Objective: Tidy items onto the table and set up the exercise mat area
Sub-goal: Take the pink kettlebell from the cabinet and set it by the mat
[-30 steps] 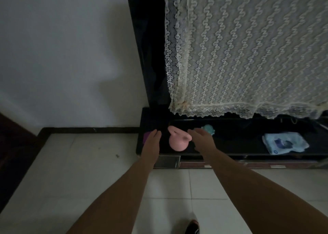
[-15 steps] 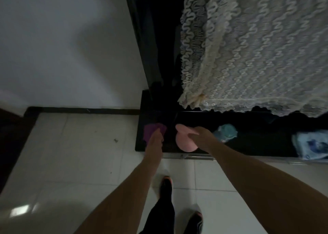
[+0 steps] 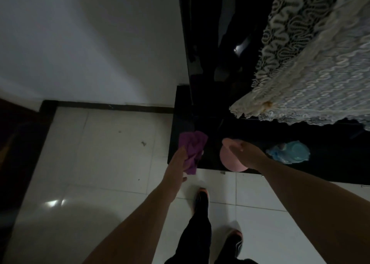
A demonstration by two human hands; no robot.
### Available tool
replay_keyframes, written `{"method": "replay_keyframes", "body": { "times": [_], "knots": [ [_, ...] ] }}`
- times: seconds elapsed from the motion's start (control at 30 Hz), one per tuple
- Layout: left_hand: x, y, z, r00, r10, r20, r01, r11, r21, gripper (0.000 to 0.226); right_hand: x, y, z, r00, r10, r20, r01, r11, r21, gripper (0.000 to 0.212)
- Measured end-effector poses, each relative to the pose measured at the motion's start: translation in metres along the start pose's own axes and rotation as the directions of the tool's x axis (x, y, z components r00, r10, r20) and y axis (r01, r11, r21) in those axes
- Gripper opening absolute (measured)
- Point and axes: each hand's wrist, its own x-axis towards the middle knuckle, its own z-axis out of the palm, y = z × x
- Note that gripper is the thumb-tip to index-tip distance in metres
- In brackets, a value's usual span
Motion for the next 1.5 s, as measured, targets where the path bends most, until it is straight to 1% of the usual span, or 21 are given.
{"method": "replay_keyframes", "body": {
  "times": [0.07,0.13,0.17,0.23,0.27,0.3,0.33,0.37,0.4,0.47,0.53,0.63,0.7,0.83,0.93,0.97,1.07,1.17,1.27,1.4,1.5],
  "knots": [
    [0.000,-0.002,-0.004,1.000,-0.017,-0.007,0.017,1.000,0.004,0.045,-0.001,-0.003,-0.001,0.998,0.044,0.033,-0.047,0.994,0.094,0.064],
    [-0.003,0.005,-0.001,1.000,-0.025,0.010,0.025,0.999,0.030,0.046,-0.007,-0.004,0.002,0.989,0.137,0.047,-0.144,0.951,0.272,0.068],
    [-0.004,0.011,0.002,0.999,-0.022,0.025,0.021,0.999,0.042,0.043,-0.012,-0.006,0.005,0.975,0.216,0.057,-0.220,0.888,0.404,0.072],
    [-0.004,0.021,0.012,0.999,-0.017,0.047,0.014,0.998,0.054,0.031,-0.019,-0.003,0.005,0.913,0.391,0.118,-0.370,0.669,0.645,0.087],
    [-0.005,0.026,0.018,0.998,-0.026,0.052,0.023,0.999,0.048,0.030,-0.026,0.000,0.003,0.878,0.452,0.159,-0.418,0.562,0.714,0.092],
    [-0.005,0.031,0.027,0.997,-0.035,0.065,0.032,0.998,0.051,0.033,-0.031,0.007,-0.001,0.863,0.469,0.186,-0.422,0.470,0.775,0.089],
    [-0.005,0.035,0.036,0.996,-0.040,0.082,0.035,0.997,0.069,0.040,-0.040,0.013,-0.005,0.863,0.471,0.184,-0.402,0.419,0.814,0.082],
    [-0.005,0.038,0.047,0.994,-0.044,0.101,0.034,0.994,0.103,0.046,-0.049,0.018,-0.008,0.868,0.469,0.166,-0.368,0.381,0.848,0.073],
    [-0.006,0.042,0.060,0.990,-0.042,0.133,0.023,0.989,0.147,0.050,-0.061,0.025,-0.009,0.871,0.472,0.139,-0.336,0.364,0.869,0.068],
    [-0.011,0.048,0.088,0.973,-0.039,0.229,-0.018,0.971,0.239,0.053,-0.080,0.042,-0.003,0.867,0.482,0.127,-0.302,0.306,0.903,0.067],
    [-0.016,0.049,0.117,0.944,-0.053,0.326,-0.052,0.952,0.303,0.055,-0.101,0.057,0.005,0.859,0.489,0.149,-0.287,0.220,0.932,0.068],
    [-0.028,0.036,0.164,0.900,-0.100,0.424,-0.084,0.916,0.393,0.054,-0.131,0.086,0.018,0.822,0.543,0.174,-0.246,0.064,0.967,0.078],
    [-0.037,0.022,0.184,0.873,-0.133,0.469,-0.090,0.901,0.423,0.051,-0.150,0.100,0.027,0.813,0.549,0.194,-0.226,-0.010,0.974,0.087],
    [-0.076,-0.009,0.216,0.803,-0.205,0.560,-0.153,0.837,0.525,0.042,-0.195,0.138,0.048,0.765,0.594,0.248,-0.152,-0.207,0.966,0.091],
    [-0.106,-0.042,0.228,0.753,-0.273,0.599,-0.117,0.840,0.530,0.048,-0.232,0.164,0.075,0.731,0.601,0.323,-0.097,-0.378,0.921,0.100],
    [-0.116,-0.054,0.229,0.736,-0.283,0.614,-0.132,0.831,0.541,0.050,-0.245,0.171,0.085,0.719,0.606,0.340,-0.075,-0.419,0.905,0.100],
    [-0.155,-0.091,0.227,0.702,-0.291,0.650,-0.247,0.756,0.606,0.053,-0.292,0.193,0.120,0.685,0.626,0.372,-0.003,-0.508,0.861,0.094],
    [-0.190,-0.120,0.222,0.677,-0.318,0.664,-0.333,0.671,0.662,0.053,-0.341,0.209,0.160,0.655,0.627,0.422,0.031,-0.581,0.813,0.097],
    [-0.227,-0.143,0.219,0.627,-0.356,0.693,-0.396,0.621,0.676,0.058,-0.392,0.217,0.201,0.665,0.591,0.456,0.068,-0.657,0.751,0.098],
    [-0.267,-0.175,0.228,0.576,-0.431,0.695,-0.446,0.546,0.709,0.058,-0.439,0.228,0.252,0.639,0.591,0.492,0.159,-0.727,0.668,0.098],
    [-0.284,-0.200,0.237,0.539,-0.494,0.683,-0.477,0.489,0.730,0.058,-0.457,0.235,0.288,0.617,0.631,0.471,0.282,-0.736,0.616,0.103]
  ]
}}
